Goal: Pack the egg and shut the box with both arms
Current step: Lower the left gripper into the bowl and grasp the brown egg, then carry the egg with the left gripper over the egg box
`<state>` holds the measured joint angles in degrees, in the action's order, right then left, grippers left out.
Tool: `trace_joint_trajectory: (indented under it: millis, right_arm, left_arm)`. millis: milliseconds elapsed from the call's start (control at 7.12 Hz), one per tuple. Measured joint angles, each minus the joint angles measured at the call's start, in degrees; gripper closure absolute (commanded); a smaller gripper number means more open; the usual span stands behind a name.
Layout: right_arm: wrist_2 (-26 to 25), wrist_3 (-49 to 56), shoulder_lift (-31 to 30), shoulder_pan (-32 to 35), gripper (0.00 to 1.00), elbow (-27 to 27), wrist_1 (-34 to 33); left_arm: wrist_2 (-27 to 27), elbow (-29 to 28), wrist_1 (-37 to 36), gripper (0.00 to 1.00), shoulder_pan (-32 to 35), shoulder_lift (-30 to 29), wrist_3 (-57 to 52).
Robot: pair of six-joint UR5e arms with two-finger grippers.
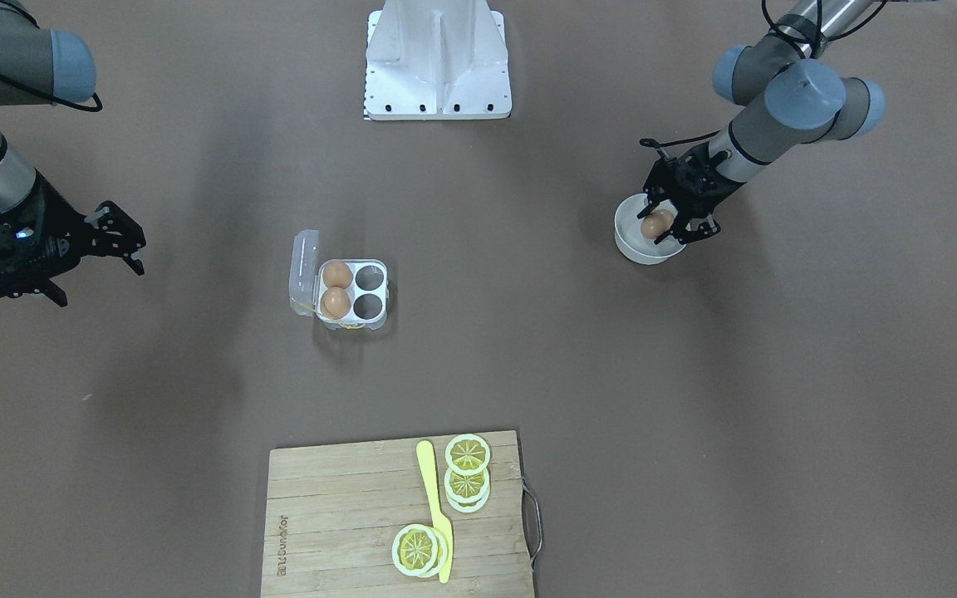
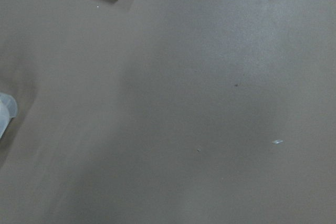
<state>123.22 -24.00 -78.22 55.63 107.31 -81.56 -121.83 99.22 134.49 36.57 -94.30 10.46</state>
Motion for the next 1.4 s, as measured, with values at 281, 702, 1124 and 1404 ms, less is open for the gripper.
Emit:
trace_joint_trajectory:
  millis: [281,702,1124,1404]
  right_arm:
    - [0.0,0.0,0.0,0.0,0.00,0.0,0.0]
    - [0.0,0.0,0.1,0.0,0.00,0.1,0.0]
    - [0.0,0.0,0.7,0.0,0.00,-0.3,0.0]
    - [0.0,0.0,1.0,0.0,0.00,-0.4,0.0]
  left_arm:
    - [-0.2,0.0,0.0,0.89,0.0,0.0,0.1]
    - [-2.6,1.8,0.0,1.00,0.2,0.1,0.2]
    - [-5.0,2.5,3.3,1.00,1.0,-2.9,5.9]
    - [-4.9,0.1,4.5,1.00,1.1,-10.3,12.3]
